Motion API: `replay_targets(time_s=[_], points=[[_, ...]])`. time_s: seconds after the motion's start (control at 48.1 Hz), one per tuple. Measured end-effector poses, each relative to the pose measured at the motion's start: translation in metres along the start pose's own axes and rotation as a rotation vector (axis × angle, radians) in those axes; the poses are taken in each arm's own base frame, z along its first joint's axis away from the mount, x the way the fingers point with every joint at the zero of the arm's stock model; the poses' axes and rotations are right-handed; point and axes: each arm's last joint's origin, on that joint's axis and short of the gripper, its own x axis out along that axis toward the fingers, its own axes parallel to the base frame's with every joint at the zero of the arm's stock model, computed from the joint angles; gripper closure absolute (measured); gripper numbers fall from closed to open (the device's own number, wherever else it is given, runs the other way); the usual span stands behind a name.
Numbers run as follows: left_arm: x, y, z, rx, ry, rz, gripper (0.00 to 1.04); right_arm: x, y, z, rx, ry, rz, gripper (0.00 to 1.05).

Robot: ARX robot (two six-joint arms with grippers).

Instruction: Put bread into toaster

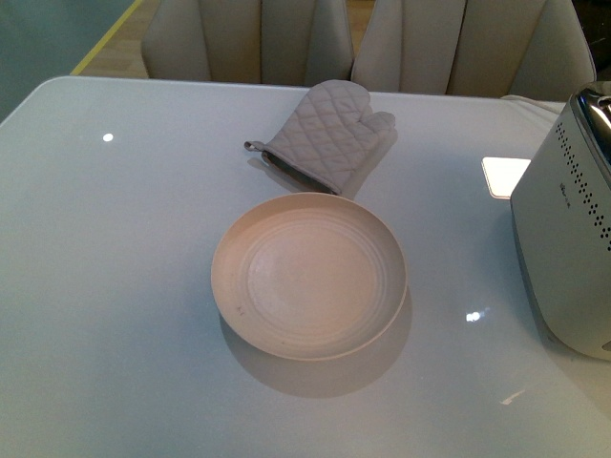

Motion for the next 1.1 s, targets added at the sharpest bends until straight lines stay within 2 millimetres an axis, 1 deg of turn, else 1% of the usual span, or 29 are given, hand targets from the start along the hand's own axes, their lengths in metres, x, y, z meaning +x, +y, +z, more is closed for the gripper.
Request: replay_targets(time_s=[0.166,0.208,0.291,0.312,0.354,0.374,0.437,0.499,0.562,0.603,0.687,0.728,0.749,0.791,0.811,0.853,0.874,0.915,0.957,1.019,1.103], points=[[0.0,0.0,0.0,0.0,0.0,0.0,0.07,0.003,0.0,-0.011,0.027,-0.01,0.014,0.68],[0.0,0.0,0.0,0.0,0.0,0.0,0.07,0.003,-0.001,-0.014,0.04,-0.015,0.029,0.61],[0.0,0.0,0.0,0.0,0.0,0.0,0.07,-0.001,-0.003,-0.018,0.056,-0.036,0.026,0.51],[0.0,0.0,0.0,0.0,0.0,0.0,0.07,-0.004,-0.005,-0.02,0.069,-0.054,0.026,0.46],[0.0,0.0,0.0,0.0,0.0,0.0,0.07,-0.011,-0.008,-0.021,0.086,-0.083,0.023,0.39],[0.0,0.0,0.0,0.0,0.0,0.0,0.07,-0.012,-0.009,-0.022,0.088,-0.093,0.021,0.37],[0.0,0.0,0.0,0.0,0.0,0.0,0.07,-0.026,-0.014,-0.023,0.109,-0.168,0.01,0.27],[0.0,0.0,0.0,0.0,0.0,0.0,0.07,-0.036,-0.018,-0.023,0.13,-0.223,0.014,0.2],[0.0,0.0,0.0,0.0,0.0,0.0,0.07,-0.054,-0.023,-0.027,0.158,-0.306,0.02,0.1],[0.0,0.0,0.0,0.0,0.0,0.0,0.07,-0.068,-0.027,-0.03,0.182,-0.378,0.01,0.07],[0.0,0.0,0.0,0.0,0.0,0.0,0.07,-0.104,-0.035,-0.042,0.232,-0.549,-0.015,0.09],[0.0,0.0,0.0,0.0,0.0,0.0,0.07,-0.114,-0.038,-0.048,0.226,-0.73,0.091,0.18],[0.0,0.0,0.0,0.0,0.0,0.0,0.07,-0.116,-0.037,-0.051,0.217,-0.783,0.124,0.22],[0.0,0.0,0.0,0.0,0.0,0.0,0.07,-0.115,-0.033,-0.062,0.193,-0.872,0.183,0.32],[0.0,0.0,0.0,0.0,0.0,0.0,0.07,-0.115,-0.032,-0.064,0.191,-0.877,0.186,0.34],[0.0,0.0,0.0,0.0,0.0,0.0,0.07,-0.108,-0.027,-0.078,0.186,-0.873,0.199,0.44],[0.0,0.0,0.0,0.0,0.0,0.0,0.07,-0.106,-0.026,-0.083,0.185,-0.866,0.199,0.48],[0.0,0.0,0.0,0.0,0.0,0.0,0.07,-0.102,-0.019,-0.095,0.198,-0.847,0.173,0.58],[0.0,0.0,0.0,0.0,0.0,0.0,0.07,-0.102,-0.016,-0.101,0.195,-0.846,0.182,0.64],[0.0,0.0,0.0,0.0,0.0,0.0,0.07,-0.103,-0.011,-0.109,0.186,-0.854,0.201,0.74],[0.0,0.0,0.0,0.0,0.0,0.0,0.07,-0.101,-0.01,-0.123,0.19,-0.857,0.195,0.94]])
